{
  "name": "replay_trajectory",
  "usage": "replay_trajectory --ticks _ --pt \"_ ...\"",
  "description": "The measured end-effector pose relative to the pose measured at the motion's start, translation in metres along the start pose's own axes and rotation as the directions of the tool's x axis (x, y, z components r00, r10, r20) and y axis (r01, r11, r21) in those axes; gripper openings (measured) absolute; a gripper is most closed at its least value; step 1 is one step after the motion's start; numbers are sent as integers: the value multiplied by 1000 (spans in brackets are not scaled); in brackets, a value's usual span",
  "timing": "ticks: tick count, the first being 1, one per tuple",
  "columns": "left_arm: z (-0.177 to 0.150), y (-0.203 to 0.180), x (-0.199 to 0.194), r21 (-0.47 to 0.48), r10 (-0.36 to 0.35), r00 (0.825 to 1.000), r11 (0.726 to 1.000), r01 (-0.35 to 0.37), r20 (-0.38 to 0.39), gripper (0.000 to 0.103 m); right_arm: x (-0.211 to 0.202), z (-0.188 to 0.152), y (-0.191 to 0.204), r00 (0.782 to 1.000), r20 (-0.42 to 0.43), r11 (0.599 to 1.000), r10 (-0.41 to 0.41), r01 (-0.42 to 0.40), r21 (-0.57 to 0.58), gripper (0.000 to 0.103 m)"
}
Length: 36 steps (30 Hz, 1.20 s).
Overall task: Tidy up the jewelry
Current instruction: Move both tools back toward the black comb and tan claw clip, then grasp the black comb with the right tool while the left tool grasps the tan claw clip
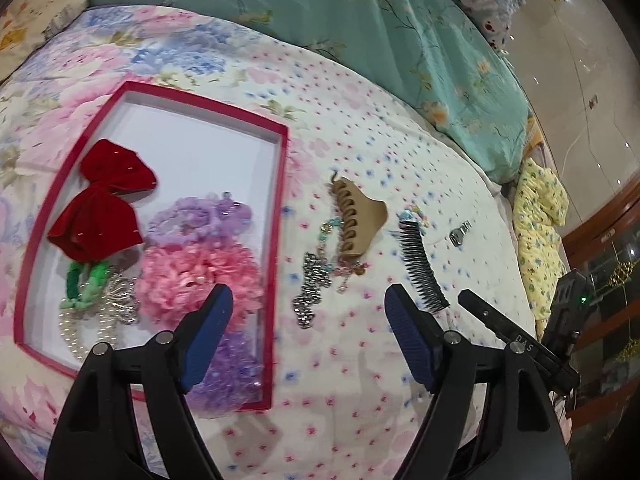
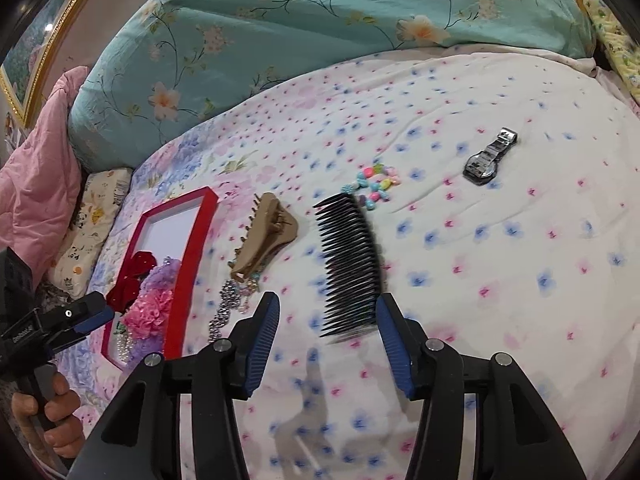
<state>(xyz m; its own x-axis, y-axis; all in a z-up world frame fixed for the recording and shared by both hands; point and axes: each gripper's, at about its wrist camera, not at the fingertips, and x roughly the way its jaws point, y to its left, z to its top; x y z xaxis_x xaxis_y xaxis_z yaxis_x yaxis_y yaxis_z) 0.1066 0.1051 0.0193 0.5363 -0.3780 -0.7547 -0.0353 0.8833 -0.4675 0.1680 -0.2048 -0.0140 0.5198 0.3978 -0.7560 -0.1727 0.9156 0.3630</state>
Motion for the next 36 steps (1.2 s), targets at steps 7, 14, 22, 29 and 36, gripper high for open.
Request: replay_trajectory --ticks 7,14,22,29,36 --pt "1 -14 16 16 -17 999 1000 17 -35 79 5 -5 -1 1000 -31 1000 -1 0 -18 53" --pt "11 -25 43 6 -56 994 998 57 -92 79 22 -5 4 998 -35 994 -49 46 -96 67" --pt "46 -58 98 50 -62 985 996 71 -159 85 53 -1 3 991 -64 984 -114 104 -145 67" --pt "65 -69 154 76 5 978 997 10 -207 85 62 3 -1 990 -48 982 -132 124 -141 64" --pt "67 -76 184 155 94 967 986 -58 -235 80 62 6 -7 989 -38 983 -144 139 -118 34"
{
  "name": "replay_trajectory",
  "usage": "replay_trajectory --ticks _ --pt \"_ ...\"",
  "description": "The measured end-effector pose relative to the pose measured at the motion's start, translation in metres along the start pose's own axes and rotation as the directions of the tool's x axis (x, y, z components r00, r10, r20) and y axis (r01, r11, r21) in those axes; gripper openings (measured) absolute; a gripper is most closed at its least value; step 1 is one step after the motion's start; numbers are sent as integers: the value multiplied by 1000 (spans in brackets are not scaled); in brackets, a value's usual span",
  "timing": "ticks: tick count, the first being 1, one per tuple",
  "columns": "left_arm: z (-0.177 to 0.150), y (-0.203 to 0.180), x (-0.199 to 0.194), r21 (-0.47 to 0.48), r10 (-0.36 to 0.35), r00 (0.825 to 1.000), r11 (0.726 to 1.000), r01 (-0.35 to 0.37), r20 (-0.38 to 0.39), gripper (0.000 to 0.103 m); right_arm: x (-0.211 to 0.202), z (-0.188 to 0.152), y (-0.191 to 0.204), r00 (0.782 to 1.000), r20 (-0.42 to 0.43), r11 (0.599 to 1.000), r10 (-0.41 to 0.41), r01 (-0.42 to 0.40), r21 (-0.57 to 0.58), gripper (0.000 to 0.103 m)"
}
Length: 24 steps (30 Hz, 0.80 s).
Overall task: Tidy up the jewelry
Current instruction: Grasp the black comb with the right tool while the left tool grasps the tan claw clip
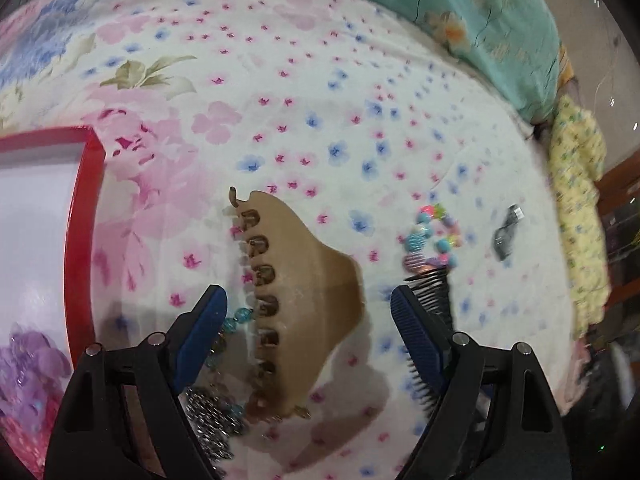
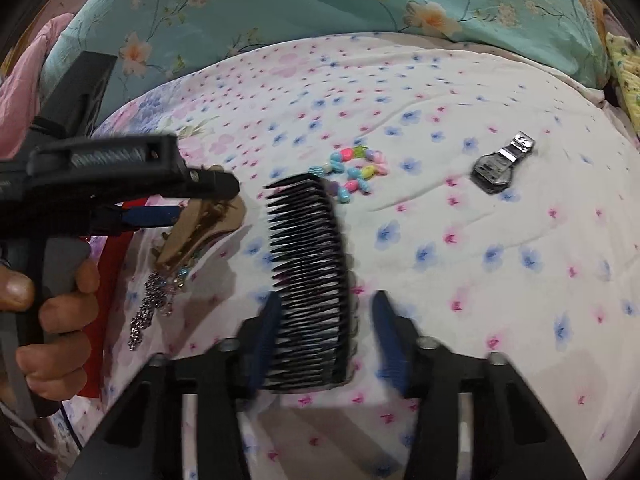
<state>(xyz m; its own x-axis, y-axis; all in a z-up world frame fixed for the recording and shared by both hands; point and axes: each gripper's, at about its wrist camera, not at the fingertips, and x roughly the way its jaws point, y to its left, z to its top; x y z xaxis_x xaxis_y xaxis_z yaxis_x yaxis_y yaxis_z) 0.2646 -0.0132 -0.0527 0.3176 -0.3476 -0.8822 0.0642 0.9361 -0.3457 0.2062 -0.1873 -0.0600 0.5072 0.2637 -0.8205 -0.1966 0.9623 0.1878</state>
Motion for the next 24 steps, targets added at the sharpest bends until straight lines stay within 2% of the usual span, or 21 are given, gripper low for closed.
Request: replay_trajectory --ticks 1,2,3,8,9,11,13,14,18,24 --pt "-1 -1 1 11 7 1000 1000 -7 4 73 0 1 -3 1000 -2 1000 17 -17 15 30" --pt "-1 -1 2 18 12 1000 1000 -12 2 54 -1 2 -6 1000 -2 999 23 -23 26 25" --pt "-1 0 4 20 11 1000 1000 -11 -3 50 -2 3 -8 1000 1 999 26 -26 33 21" --pt "-8 -1 -8 46 6 1000 999 -7 25 47 -6 4 -15 998 0 995 58 -58 77 16" --pt "-8 -2 -10 48 2 1000 999 -4 30 47 -5 4 -15 998 -11 995 64 -62 81 21" --pt "-12 -3 -19 46 -13 999 999 11 46 47 -3 4 -18 994 -30 988 101 -97 122 26" --pt "-16 -1 -28 41 -24 998 999 21 64 47 -4 2 -16 994 -28 987 106 -102 125 29" --pt "-18 0 -35 38 -31 997 999 29 75 47 -4 1 -13 995 -29 990 92 -88 110 30" --pt "-26 6 -61 27 -56 991 998 53 118 47 -1 -1 5 998 -35 999 49 -48 20 50" --pt "-36 18 -94 9 -72 983 997 72 167 47 10 -5 27 996 -14 988 -89 86 -130 48"
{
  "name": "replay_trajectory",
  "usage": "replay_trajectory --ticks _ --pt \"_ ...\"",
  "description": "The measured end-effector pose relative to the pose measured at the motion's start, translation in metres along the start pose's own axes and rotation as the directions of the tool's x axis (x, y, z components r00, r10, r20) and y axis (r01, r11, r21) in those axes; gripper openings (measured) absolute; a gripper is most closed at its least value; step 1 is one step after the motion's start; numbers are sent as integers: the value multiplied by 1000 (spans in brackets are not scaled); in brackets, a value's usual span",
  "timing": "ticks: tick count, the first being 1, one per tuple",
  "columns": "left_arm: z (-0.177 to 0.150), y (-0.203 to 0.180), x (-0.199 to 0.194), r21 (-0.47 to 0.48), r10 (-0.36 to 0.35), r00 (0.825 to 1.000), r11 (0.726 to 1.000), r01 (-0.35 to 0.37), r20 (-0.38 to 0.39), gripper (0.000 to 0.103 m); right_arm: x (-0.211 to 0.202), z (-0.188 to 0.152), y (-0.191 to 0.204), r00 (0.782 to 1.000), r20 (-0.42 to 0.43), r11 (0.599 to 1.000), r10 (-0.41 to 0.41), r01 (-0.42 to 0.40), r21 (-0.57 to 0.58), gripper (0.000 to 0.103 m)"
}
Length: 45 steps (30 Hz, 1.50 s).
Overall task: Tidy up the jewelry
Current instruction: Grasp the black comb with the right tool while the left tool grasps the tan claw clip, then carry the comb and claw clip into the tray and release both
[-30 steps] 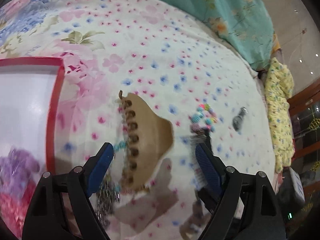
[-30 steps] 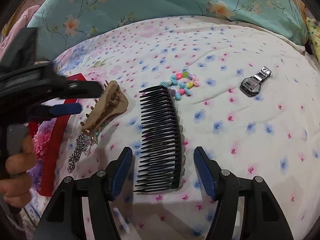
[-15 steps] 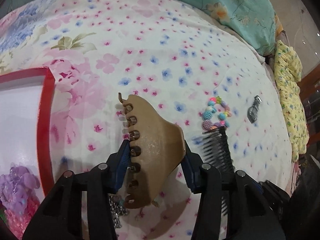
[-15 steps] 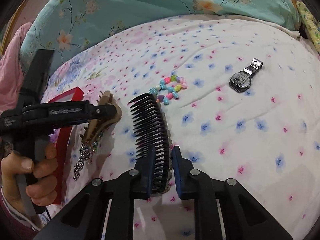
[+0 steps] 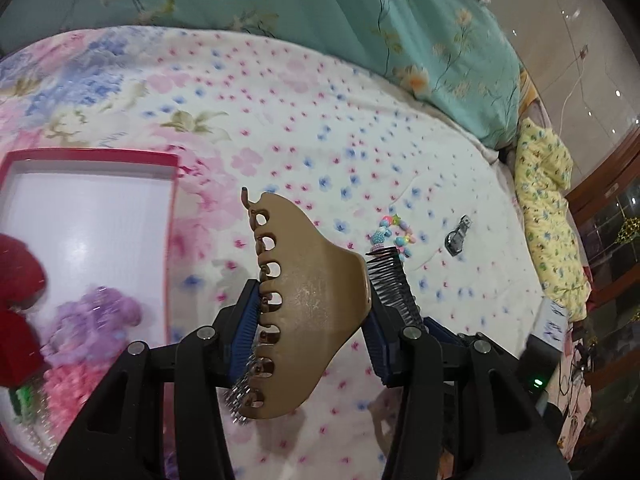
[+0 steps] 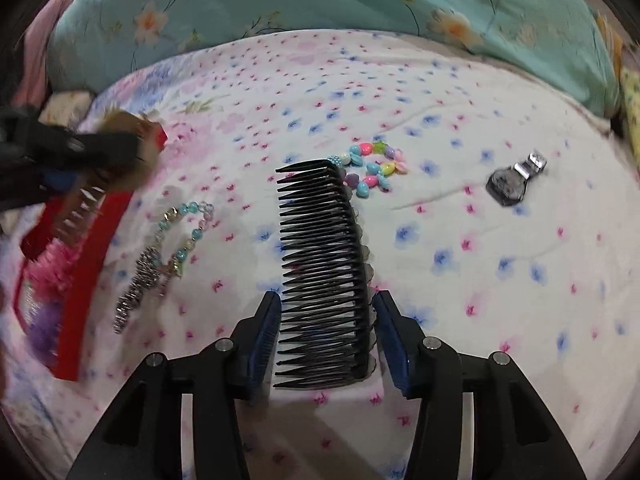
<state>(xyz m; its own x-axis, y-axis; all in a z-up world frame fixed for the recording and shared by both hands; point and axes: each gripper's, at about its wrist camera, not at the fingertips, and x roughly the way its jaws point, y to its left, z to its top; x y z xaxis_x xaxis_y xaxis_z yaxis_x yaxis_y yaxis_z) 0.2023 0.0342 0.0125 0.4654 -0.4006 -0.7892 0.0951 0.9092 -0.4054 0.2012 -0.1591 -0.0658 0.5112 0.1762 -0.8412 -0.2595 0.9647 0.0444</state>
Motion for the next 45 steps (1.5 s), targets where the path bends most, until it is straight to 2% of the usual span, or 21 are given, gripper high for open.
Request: replay_trajectory --ticks 5,16,25,35,40,45 --pt "-7 12 -26 -13 -4 999 1000 5 33 47 -6 0 1 1000 19 1000 -10 10 -3 48" --pt "-15 48 -67 -58 35 996 998 -30 86 47 -39 12 10 987 74 985 145 -151 82 48" --pt "-17 92 -90 -119 98 988 989 -84 119 47 -42 36 64 953 80 955 293 -296 30 48" --pt "-7 137 -92 -184 151 977 975 -123 150 47 -27 72 139 919 66 920 389 -385 -71 48" --pt "4 162 -79 -219 194 969 963 -158 153 47 -3 87 168 914 26 910 406 -401 -104 48" --pt "14 182 -60 -232 226 964 954 -190 139 47 22 97 187 918 -7 910 397 -394 -125 48"
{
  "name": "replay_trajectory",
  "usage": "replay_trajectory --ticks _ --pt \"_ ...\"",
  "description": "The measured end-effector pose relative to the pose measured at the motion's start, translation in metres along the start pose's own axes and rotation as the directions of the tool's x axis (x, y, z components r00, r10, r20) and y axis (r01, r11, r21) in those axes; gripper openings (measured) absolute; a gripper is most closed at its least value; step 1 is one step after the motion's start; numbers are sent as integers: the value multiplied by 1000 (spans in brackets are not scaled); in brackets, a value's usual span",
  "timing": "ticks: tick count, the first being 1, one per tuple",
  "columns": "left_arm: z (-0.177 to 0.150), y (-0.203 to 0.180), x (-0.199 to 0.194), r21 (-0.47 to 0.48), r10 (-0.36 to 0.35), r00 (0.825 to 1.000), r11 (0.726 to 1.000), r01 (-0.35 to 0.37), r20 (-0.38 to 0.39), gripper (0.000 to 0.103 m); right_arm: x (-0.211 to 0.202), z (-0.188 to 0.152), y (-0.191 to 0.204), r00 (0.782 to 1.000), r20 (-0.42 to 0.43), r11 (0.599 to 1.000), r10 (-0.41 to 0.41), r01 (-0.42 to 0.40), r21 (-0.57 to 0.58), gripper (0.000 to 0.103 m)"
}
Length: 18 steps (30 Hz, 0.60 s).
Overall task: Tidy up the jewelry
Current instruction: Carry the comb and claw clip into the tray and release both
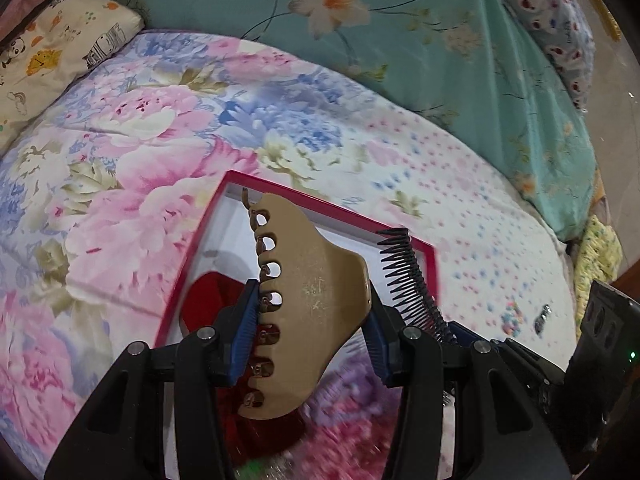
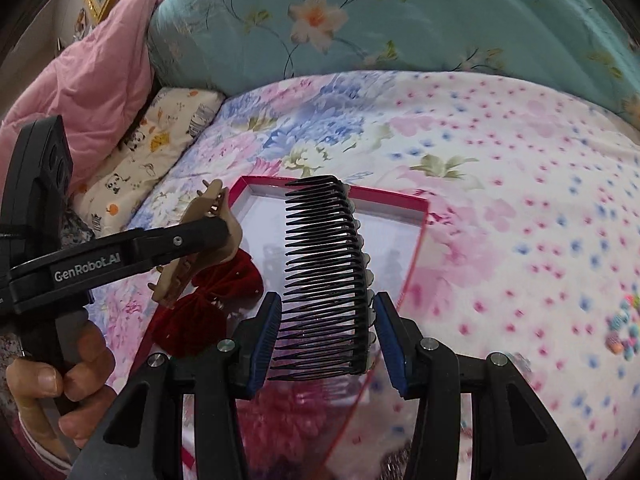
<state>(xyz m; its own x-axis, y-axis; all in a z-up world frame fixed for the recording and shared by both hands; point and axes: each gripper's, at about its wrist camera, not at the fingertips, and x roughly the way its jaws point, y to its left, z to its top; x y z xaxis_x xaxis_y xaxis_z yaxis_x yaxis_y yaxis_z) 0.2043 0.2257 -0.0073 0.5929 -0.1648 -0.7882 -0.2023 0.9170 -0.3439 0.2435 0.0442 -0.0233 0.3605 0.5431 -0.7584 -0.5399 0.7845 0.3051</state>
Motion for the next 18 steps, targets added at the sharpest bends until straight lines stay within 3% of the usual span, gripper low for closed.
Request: replay_trajectory --ticks 9,18 --pt "5 15 30 -15 38 999 999 -38 -20 46 32 6 -1 999 -27 999 -25 25 -25 48" --pt "5 13 33 0 47 999 999 -47 -19 46 47 6 1 998 -54 999 -23 20 -50 48"
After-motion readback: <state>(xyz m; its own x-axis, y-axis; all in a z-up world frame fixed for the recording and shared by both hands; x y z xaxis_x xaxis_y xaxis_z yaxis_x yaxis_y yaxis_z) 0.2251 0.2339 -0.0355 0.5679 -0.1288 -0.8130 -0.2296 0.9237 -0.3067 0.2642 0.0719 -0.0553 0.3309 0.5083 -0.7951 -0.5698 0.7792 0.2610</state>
